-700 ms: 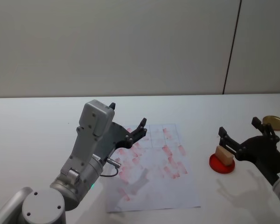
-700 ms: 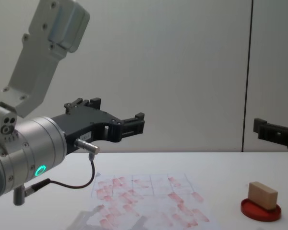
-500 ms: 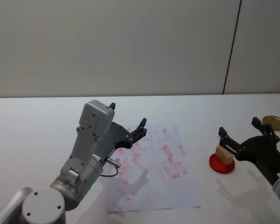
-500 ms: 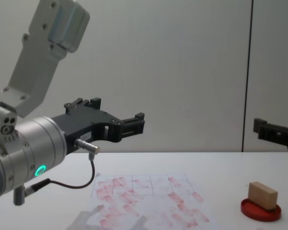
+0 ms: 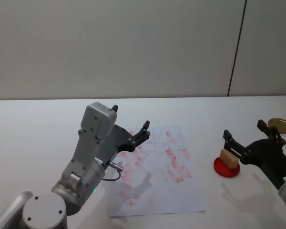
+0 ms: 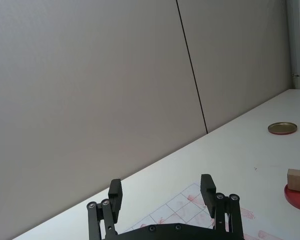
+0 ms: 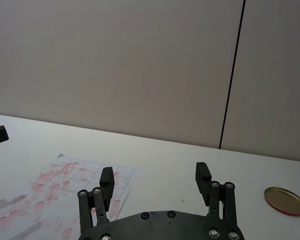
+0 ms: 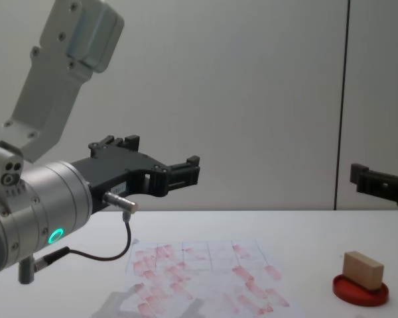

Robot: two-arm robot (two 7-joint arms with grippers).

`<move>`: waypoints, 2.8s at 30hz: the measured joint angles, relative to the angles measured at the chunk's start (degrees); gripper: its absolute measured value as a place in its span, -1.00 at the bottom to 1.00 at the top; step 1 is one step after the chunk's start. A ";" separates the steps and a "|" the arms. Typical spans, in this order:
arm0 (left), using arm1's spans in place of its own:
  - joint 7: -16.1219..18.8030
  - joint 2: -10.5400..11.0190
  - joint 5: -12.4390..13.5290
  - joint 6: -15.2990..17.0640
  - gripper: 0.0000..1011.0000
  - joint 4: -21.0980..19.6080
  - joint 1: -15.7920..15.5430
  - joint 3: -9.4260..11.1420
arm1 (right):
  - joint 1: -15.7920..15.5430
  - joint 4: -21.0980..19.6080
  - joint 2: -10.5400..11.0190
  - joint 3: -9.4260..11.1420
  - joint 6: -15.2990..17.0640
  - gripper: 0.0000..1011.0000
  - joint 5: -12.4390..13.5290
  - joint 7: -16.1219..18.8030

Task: Use the one hand to pick up the stamp and affix it onto the A4 paper.

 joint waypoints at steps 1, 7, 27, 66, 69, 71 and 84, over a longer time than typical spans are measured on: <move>0.00 0.00 0.00 0.00 0.96 0.00 0.00 0.00 | 0.00 0.00 0.00 0.00 0.00 0.98 0.00 0.00; 0.01 0.00 0.00 0.00 0.96 0.00 0.00 0.00 | 0.09 0.17 0.00 0.05 0.01 0.98 -0.05 0.12; 0.01 0.00 0.00 0.00 0.96 0.00 0.00 0.00 | 2.11 5.60 0.71 1.01 2.16 0.98 -0.95 4.30; 0.00 0.00 0.00 0.00 0.96 0.00 0.00 0.00 | 7.68 18.64 -2.51 0.14 3.69 0.98 1.19 8.93; 0.00 0.00 0.00 0.00 0.96 0.00 0.00 0.00 | 8.07 19.30 -2.77 0.06 3.61 0.97 1.20 9.01; 0.00 0.00 0.00 0.00 0.96 0.00 0.00 0.00 | 8.30 19.80 -2.95 -0.02 3.56 0.86 1.21 9.08; 0.00 0.00 0.00 0.00 0.96 0.00 0.00 0.00 | 9.34 22.04 -3.47 -0.04 2.78 0.12 1.11 9.02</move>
